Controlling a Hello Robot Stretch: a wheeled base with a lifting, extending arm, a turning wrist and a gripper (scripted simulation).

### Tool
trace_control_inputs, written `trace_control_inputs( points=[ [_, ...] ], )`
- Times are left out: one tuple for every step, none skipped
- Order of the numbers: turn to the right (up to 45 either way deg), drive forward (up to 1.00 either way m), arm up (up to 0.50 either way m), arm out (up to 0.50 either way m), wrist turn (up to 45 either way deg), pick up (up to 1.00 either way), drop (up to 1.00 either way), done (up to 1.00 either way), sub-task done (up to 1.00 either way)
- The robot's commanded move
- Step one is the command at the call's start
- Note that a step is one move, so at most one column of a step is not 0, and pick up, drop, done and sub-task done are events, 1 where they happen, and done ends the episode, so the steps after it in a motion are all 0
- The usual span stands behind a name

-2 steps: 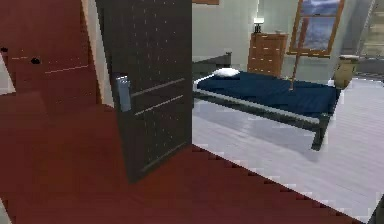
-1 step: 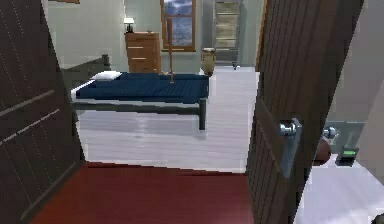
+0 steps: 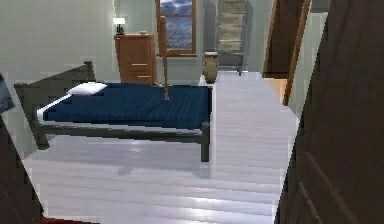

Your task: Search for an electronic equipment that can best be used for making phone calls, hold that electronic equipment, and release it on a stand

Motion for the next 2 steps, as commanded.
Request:
trace_control_inputs(
  points=[
    [9.0, 0.0, 0.0, 0.0, 0.0, 0.0, 0.0, 0.0, 0.0],
    [3.0, 0.0, 0.0, 0.0, 0.0, 0.0, 0.0, 0.0, 0.0]
  ],
)
